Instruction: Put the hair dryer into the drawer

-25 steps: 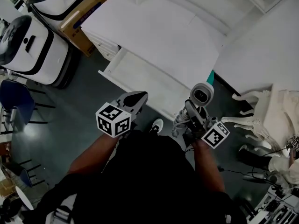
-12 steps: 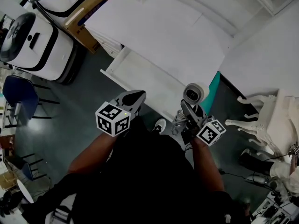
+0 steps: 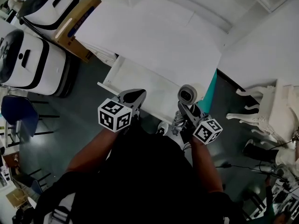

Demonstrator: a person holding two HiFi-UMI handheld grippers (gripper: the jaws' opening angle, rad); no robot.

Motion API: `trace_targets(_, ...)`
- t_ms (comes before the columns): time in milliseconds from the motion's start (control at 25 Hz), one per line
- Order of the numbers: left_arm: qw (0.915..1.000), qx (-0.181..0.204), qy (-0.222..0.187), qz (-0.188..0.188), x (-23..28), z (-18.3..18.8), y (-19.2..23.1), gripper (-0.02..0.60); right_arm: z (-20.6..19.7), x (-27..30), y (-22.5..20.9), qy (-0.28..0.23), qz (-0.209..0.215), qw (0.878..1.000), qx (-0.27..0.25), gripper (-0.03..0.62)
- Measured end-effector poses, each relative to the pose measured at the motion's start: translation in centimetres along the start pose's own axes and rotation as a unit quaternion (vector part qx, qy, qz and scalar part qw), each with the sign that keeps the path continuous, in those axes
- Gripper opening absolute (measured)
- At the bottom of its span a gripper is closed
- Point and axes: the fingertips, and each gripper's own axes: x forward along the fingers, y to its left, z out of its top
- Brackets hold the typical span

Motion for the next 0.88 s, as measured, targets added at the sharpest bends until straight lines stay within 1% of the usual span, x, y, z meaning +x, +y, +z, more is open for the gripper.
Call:
trace_targets(120,0.9998,0.009,0.01,-0.012,0.6,0.6,1.0,0.005,-0.2,0.8,-0.4,0.0,-0.021,1.0,-0.014,0.21)
trace_targets(280,0.9993,0.017,0.02,-0.026,1.5,1.5,2.3,0.005,-0.6,2.1,-1.5,0.018,-0.053,0.997,-0.048,0.21)
trace_targets(440,0.9988,0.016,0.026,-0.038,2.3,1.9,3.3,0.005,-1.8,3.5,-3.4,0.057,-0.08,0.992,-0.075,0.209)
trace_targets(560,0.9985,0.014,0.03,-0.045,2.7,2.1,4.0,0.005,-3.2,5.0,-5.0,0.099,-0.096,0.985,-0.106,0.209)
trace_targets(640,0.9983,0.01,0.035,-0.046,2.7,1.8,4.6,0.005,-4.6,6.0,-6.0,0.136,-0.108,0.975,-0.138,0.21)
trace_targets(680,0.9981,0.008,0.04,-0.046,2.7,1.5,4.9,0.005,-5.6,6.5,-6.5,0.157,-0.113,0.968,-0.158,0.209)
trace_targets(760,0.9978,0.002,0.049,-0.044,2.5,0.8,5.6,0.005,-7.7,7.6,-7.3,0.201,-0.117,0.952,-0.197,0.209)
trace_targets(880,0.9976,-0.006,0.057,-0.039,2.7,0.2,6.5,0.005,-10.4,9.3,-8.6,0.262,-0.108,0.929,-0.237,0.209)
